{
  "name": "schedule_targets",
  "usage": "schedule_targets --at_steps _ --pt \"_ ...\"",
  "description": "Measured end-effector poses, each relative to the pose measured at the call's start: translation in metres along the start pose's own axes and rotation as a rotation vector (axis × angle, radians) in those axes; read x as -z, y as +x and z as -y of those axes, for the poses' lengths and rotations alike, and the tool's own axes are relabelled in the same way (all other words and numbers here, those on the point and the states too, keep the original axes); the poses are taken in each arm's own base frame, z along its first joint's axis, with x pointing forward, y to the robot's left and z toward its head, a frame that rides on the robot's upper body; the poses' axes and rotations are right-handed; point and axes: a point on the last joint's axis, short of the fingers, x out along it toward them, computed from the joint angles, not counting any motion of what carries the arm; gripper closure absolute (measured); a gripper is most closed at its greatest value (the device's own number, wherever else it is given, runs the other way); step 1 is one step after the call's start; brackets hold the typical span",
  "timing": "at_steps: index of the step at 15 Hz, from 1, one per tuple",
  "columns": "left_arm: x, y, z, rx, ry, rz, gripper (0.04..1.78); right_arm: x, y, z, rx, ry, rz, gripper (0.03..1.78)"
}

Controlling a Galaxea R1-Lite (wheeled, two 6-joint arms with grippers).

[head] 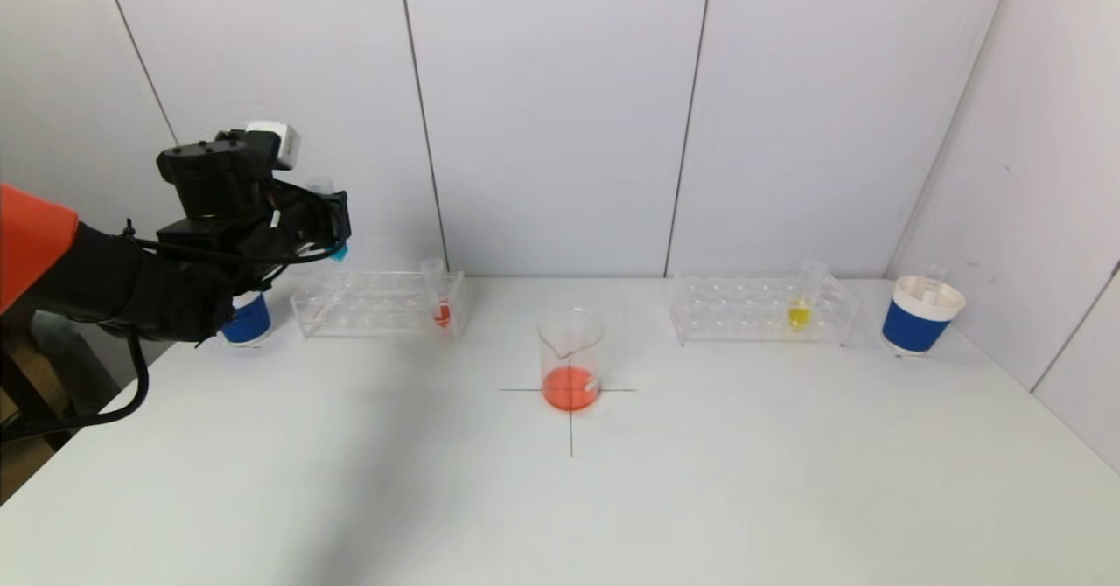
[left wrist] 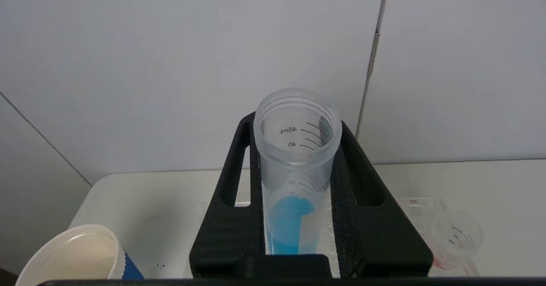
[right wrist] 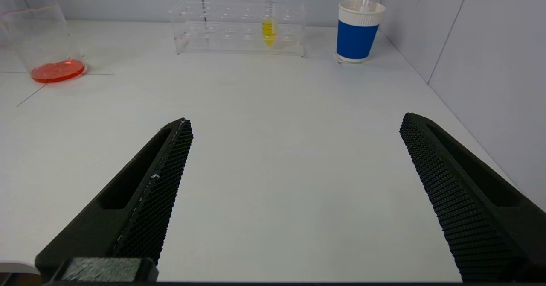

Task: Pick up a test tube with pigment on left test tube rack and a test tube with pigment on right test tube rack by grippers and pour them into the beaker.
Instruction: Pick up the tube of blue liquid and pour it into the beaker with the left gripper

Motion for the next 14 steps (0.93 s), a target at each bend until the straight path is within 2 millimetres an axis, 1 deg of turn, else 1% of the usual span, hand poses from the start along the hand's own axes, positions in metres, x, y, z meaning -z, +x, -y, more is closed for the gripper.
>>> schedule_targets --at_steps 4,9,11,14 --pt "-0.023 -0.005 0.018 0.053 0.019 0.024 1.37 0.0 0.0 0.0 0.0 0.0 0.0 0.04" --pt "-0.044 -0.014 0.053 0.197 0.08 0.029 1.37 0.0 0.0 0.0 0.0 0.0 0.0 0.04" --pt "-0.049 -0.016 0.065 0.261 0.108 0.029 1.37 0.0 0.0 0.0 0.0 0.0 0.0 0.04" --pt "-0.057 -0.017 0.076 0.352 0.196 0.07 1.37 0.0 0.0 0.0 0.0 0.0 0.0 0.04"
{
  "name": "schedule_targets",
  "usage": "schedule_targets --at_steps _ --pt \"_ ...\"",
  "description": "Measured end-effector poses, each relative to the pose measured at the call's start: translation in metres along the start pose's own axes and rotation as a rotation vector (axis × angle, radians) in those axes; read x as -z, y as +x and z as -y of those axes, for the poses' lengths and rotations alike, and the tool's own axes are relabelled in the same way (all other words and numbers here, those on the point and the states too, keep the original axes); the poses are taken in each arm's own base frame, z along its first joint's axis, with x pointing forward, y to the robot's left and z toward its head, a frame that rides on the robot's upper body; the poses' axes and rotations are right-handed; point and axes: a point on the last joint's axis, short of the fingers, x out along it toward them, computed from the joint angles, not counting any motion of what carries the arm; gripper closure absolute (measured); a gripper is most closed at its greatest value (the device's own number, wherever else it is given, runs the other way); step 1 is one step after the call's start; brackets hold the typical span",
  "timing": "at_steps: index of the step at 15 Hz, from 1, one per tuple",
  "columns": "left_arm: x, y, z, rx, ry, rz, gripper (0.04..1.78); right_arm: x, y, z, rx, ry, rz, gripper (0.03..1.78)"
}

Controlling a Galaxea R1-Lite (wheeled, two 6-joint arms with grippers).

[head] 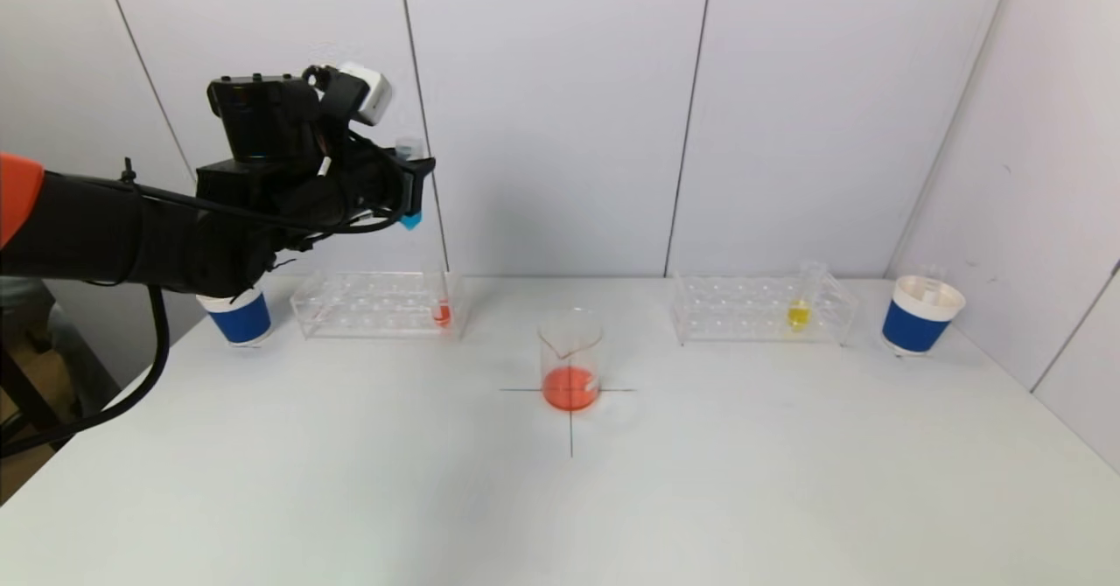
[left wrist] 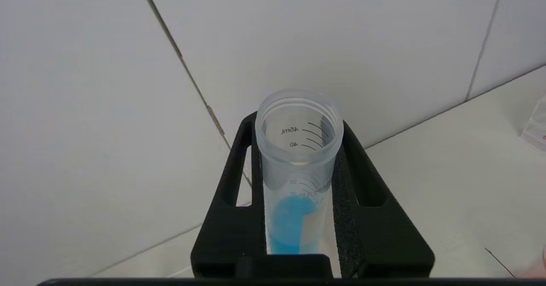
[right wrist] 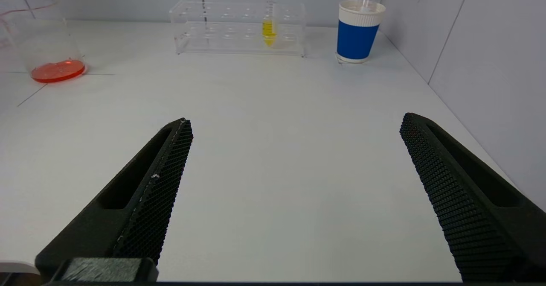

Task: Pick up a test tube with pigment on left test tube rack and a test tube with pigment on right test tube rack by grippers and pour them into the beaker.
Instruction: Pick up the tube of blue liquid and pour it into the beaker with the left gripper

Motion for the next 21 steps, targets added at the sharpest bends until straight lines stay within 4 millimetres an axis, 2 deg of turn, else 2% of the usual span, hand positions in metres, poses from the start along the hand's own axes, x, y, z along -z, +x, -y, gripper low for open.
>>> schedule_targets --at_steps 8,12,21 --pt "-0.002 0.023 0.036 0.207 0.143 0.051 1.37 0.0 0.0 0.0 0.0 0.0 0.0 0.04" --pt "0.004 0.036 0.04 0.24 0.223 0.08 1.37 0.0 0.0 0.0 0.0 0.0 0.0 0.04" --pt "0.022 0.053 0.047 0.349 0.398 0.273 1.37 0.0 0.0 0.0 0.0 0.0 0.0 0.04"
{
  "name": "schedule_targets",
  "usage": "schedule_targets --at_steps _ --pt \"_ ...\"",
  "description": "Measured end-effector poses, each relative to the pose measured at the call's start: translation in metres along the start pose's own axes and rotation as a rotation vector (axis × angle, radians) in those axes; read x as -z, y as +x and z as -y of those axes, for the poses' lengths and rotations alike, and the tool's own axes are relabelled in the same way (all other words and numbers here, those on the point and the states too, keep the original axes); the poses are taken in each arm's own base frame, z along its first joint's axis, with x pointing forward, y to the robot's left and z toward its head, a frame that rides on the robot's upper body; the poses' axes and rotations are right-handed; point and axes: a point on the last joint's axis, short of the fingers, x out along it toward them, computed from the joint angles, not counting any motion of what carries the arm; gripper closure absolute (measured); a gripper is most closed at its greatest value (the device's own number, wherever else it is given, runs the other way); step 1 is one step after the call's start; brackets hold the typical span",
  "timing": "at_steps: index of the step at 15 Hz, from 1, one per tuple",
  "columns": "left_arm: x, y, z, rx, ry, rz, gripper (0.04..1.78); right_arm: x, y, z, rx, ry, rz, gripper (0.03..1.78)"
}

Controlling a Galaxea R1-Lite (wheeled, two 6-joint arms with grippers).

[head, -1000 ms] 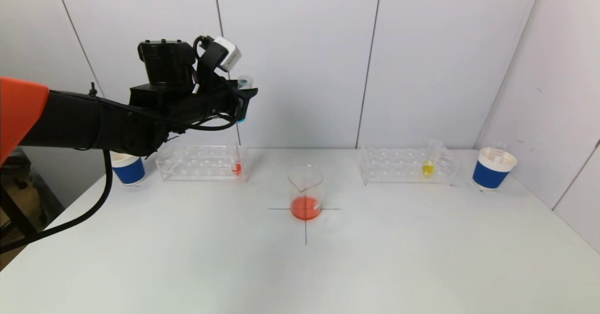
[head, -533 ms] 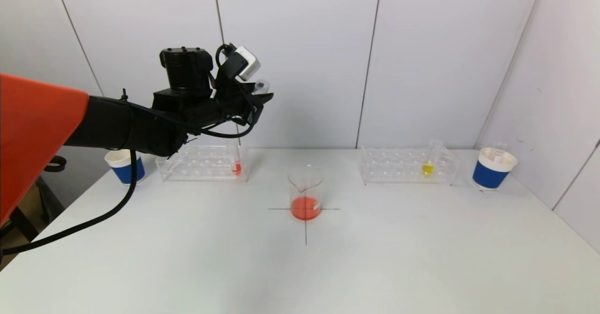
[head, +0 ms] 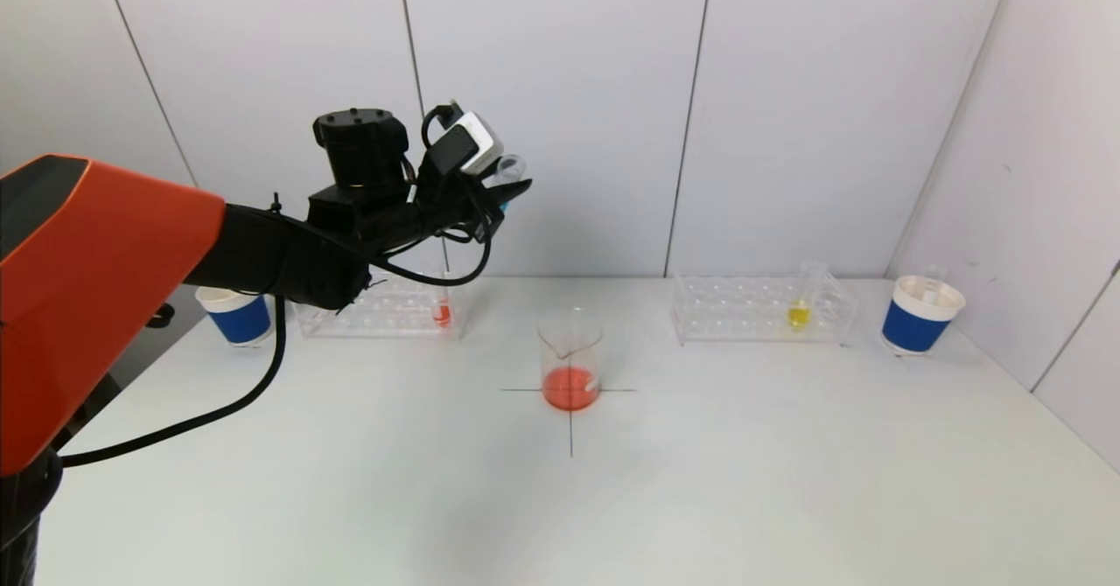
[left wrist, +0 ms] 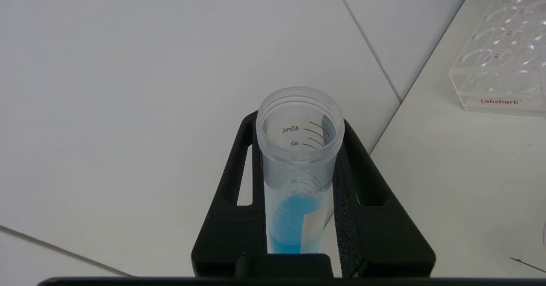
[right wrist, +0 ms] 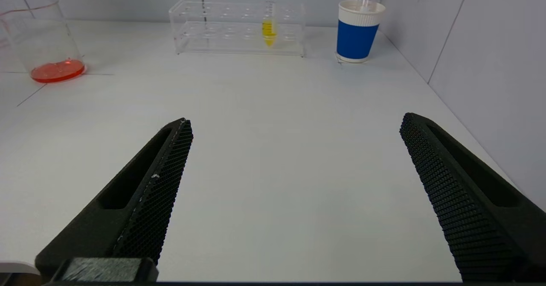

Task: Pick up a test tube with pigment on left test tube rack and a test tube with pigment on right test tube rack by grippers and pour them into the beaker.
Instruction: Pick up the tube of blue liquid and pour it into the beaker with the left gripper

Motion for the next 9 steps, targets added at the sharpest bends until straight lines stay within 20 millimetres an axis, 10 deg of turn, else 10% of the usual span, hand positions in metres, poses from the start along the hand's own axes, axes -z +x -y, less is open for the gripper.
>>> schedule_targets --at_steps 9 --pt "0.014 0.008 0.007 0.043 0.161 0.118 1.37 0.0 0.0 0.0 0.0 0.0 0.0 0.04"
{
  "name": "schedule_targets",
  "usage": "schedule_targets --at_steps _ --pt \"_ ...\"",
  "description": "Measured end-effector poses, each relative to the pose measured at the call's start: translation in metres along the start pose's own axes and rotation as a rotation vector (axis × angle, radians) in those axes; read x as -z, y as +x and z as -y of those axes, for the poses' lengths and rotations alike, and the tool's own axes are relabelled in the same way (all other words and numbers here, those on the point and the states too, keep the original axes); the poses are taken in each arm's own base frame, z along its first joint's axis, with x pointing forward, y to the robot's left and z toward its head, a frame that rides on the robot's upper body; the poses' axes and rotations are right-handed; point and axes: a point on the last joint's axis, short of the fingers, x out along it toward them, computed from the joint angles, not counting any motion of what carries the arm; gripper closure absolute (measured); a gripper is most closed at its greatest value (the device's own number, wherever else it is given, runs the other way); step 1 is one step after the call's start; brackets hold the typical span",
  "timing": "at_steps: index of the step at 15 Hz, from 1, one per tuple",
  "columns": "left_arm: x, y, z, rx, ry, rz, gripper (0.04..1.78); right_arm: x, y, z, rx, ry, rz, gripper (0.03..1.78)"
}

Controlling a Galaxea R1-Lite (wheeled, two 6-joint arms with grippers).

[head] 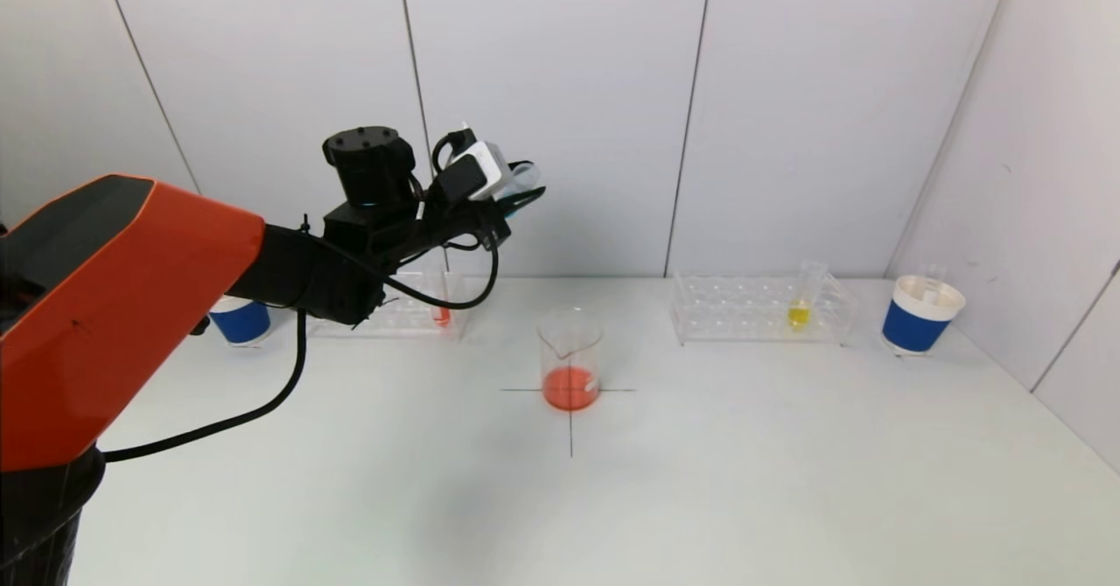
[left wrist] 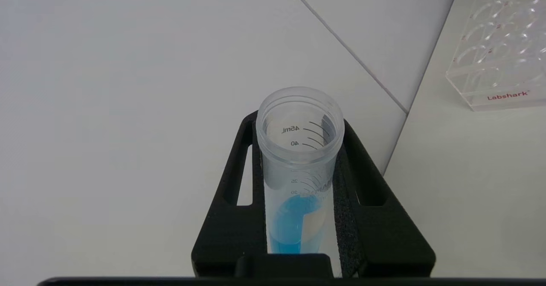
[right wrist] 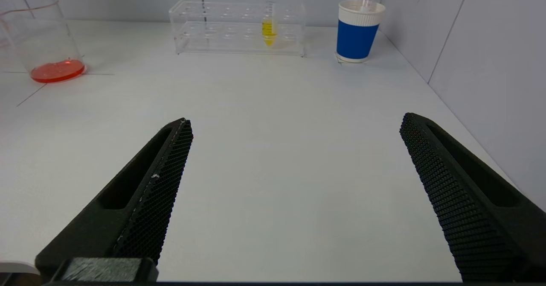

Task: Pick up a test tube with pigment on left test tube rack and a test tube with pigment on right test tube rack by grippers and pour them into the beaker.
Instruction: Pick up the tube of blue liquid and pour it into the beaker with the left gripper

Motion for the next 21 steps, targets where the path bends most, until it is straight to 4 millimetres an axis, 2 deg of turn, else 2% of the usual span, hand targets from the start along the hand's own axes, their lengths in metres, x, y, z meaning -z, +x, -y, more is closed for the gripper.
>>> schedule_targets --at_steps 4,14,21 --pt "-0.001 0.001 0.001 0.004 0.058 0.032 1.37 0.0 0.0 0.0 0.0 0.0 0.0 0.04" --pt "0.013 -0.002 0.017 0.022 0.185 0.062 1.37 0.0 0.0 0.0 0.0 0.0 0.0 0.04" --pt "0.022 -0.011 0.044 0.042 0.176 0.061 1.37 0.0 0.0 0.0 0.0 0.0 0.0 0.04"
